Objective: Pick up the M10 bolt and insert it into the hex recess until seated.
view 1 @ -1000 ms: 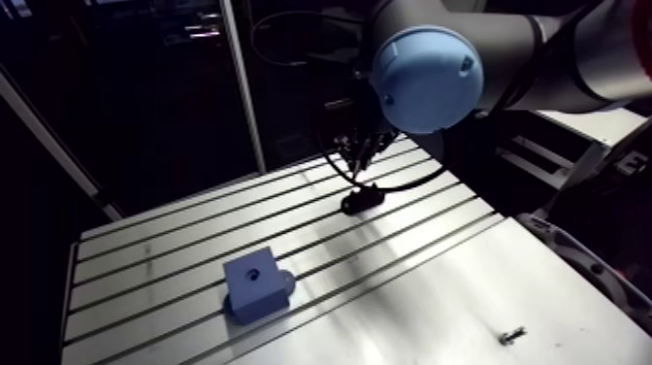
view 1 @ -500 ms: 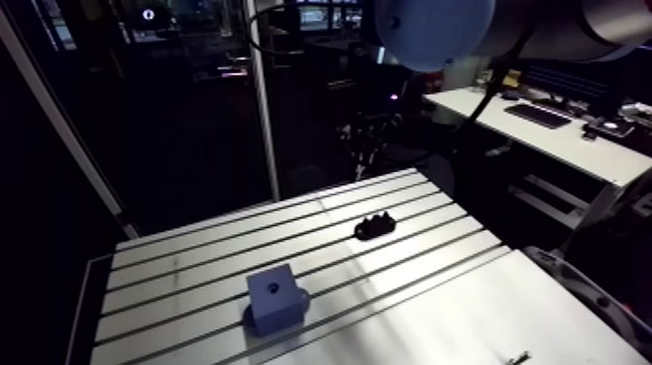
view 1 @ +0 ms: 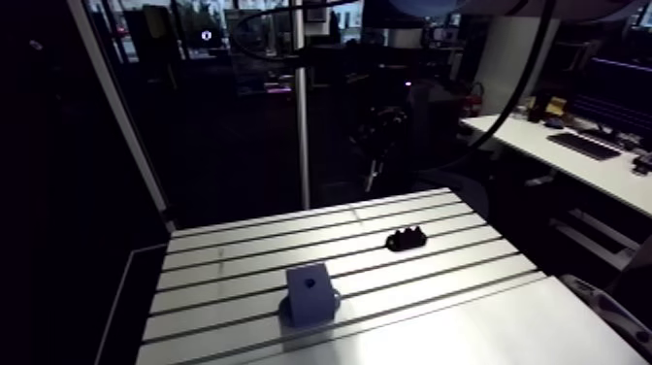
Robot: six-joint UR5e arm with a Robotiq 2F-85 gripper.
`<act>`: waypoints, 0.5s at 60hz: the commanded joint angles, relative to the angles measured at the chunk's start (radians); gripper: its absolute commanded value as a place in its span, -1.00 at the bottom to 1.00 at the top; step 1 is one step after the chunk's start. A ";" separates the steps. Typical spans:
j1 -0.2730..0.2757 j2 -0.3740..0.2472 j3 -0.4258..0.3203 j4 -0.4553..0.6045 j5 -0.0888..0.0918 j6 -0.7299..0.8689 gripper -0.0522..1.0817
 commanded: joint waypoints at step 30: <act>0.210 0.042 -0.007 0.107 -0.090 -0.023 0.63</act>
